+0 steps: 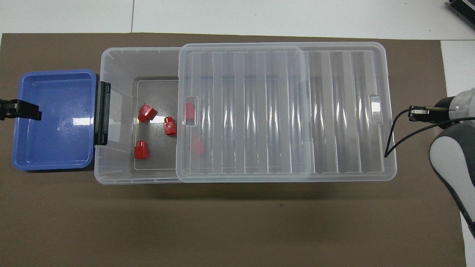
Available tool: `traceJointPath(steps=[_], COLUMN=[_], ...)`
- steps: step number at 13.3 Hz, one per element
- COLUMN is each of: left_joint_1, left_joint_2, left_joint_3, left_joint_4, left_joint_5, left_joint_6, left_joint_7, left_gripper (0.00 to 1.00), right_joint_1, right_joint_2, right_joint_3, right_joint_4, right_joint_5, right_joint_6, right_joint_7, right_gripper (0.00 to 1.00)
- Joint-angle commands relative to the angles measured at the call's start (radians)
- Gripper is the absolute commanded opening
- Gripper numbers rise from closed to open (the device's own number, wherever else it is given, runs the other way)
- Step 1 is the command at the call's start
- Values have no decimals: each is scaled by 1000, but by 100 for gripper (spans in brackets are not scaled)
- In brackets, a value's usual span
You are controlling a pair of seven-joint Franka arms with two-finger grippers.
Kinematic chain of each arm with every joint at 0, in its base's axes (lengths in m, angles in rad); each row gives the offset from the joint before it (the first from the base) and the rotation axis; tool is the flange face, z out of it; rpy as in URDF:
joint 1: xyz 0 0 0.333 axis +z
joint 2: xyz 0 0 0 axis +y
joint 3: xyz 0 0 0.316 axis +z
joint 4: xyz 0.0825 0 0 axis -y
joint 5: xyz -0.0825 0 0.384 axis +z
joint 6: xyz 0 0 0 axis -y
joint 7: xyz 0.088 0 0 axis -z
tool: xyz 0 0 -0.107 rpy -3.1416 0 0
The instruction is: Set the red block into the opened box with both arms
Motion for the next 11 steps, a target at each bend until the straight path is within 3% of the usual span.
traceJointPath(steps=[1,8,11], left_joint_1=[18,-94,-120], left_joint_2=[-19,-59,-53], left_joint_3=[-14,-23,-26], left_joint_4=[-6,-43,25], left_joint_5=[9,5,12], left_joint_6=[1,0,-2], left_joint_7=[22,22,13], left_gripper=[100,100,100], right_joint_1=[4,66,103], right_joint_2=[-5,15,13], right_joint_3=[4,10,13], right_joint_4=[-17,-17,-17], right_joint_5=[10,10,10], right_joint_6=[26,32,1], right_joint_7=[-32,-28,-28], right_gripper=[0,0,0])
